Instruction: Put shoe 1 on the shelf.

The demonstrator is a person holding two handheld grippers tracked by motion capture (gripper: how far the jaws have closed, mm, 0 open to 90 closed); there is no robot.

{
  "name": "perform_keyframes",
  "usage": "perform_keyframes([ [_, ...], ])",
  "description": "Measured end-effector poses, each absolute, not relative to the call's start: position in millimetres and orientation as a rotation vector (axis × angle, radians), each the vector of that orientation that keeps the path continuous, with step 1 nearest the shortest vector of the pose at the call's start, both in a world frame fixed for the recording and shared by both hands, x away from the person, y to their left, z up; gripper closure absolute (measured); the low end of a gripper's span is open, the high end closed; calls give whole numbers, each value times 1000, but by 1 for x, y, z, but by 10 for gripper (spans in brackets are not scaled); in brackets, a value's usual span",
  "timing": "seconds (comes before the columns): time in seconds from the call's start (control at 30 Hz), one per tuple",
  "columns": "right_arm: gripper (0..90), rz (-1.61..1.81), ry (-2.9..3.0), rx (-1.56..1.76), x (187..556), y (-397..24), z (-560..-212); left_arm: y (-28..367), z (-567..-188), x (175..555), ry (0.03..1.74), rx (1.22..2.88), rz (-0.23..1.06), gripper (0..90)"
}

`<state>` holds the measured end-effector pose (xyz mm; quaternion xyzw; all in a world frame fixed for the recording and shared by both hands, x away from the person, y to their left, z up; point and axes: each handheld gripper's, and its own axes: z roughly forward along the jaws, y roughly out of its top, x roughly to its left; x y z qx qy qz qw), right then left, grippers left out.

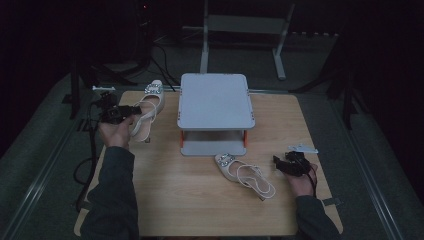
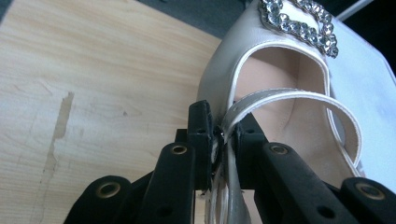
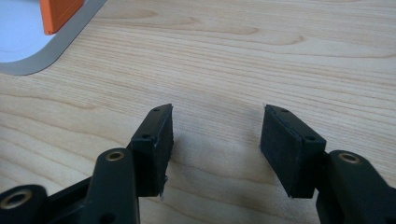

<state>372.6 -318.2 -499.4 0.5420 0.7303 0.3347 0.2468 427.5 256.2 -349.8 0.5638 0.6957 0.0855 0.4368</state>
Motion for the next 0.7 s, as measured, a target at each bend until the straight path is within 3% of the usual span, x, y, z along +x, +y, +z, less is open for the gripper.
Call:
perform_keyframes([
  [0.7, 437, 919, 1988, 1480, 373, -318, -500, 222, -301, 445, 1680, 1367, 231, 813],
])
